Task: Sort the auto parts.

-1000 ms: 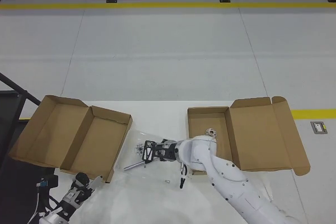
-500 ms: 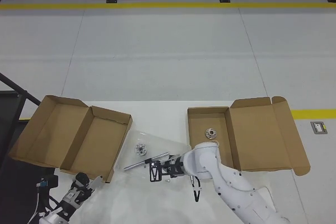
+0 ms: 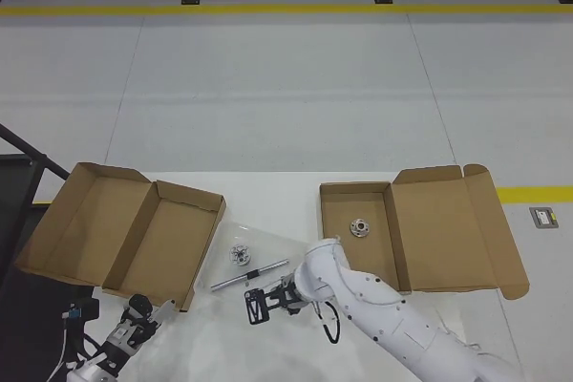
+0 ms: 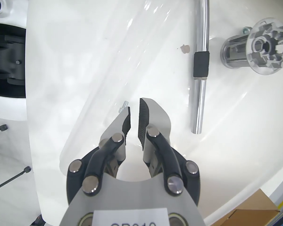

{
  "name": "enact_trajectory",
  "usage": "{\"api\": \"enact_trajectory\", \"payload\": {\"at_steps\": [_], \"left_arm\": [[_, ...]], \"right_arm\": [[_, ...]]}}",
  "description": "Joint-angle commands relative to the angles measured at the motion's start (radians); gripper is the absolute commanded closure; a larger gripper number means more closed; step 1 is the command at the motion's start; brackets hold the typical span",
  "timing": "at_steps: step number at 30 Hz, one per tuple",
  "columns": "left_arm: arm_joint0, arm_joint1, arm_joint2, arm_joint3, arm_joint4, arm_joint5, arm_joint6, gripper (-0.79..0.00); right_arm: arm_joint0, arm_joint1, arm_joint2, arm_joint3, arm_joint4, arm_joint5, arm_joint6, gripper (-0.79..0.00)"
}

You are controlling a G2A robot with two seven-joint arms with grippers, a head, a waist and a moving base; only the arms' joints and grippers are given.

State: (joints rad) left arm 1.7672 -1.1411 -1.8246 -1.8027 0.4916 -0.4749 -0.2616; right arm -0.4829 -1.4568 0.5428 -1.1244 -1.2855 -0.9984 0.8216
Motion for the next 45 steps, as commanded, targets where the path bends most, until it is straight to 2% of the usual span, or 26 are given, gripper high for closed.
{"api": "enact_trajectory", "payload": {"at_steps": [1, 12, 22, 45], "left_arm": [[0.0, 0.0, 0.0, 0.0, 0.0, 0.0, 0.0, -0.785], [0.0, 0.0, 0.0, 0.0, 0.0, 0.0, 0.0, -0.785], [0.0, 0.0, 0.0, 0.0, 0.0, 0.0, 0.0, -0.785], [0.0, 0.0, 0.0, 0.0, 0.0, 0.0, 0.0, -0.785]], "right_arm": [[0.018, -0.003, -0.029, 0.022, 0.024, 0.003, 0.003, -0.231], [0.122, -0.03, -0.22, 0.135, 0.192, 0.026, 0.026, -0.179], [0.216, -0.059, -0.366, 0.221, 0.33, 0.041, 0.041, -0.191], [0.224, -0.153, -0.373, 0.382, 0.306, 0.03, 0.03, -0.188]]}}
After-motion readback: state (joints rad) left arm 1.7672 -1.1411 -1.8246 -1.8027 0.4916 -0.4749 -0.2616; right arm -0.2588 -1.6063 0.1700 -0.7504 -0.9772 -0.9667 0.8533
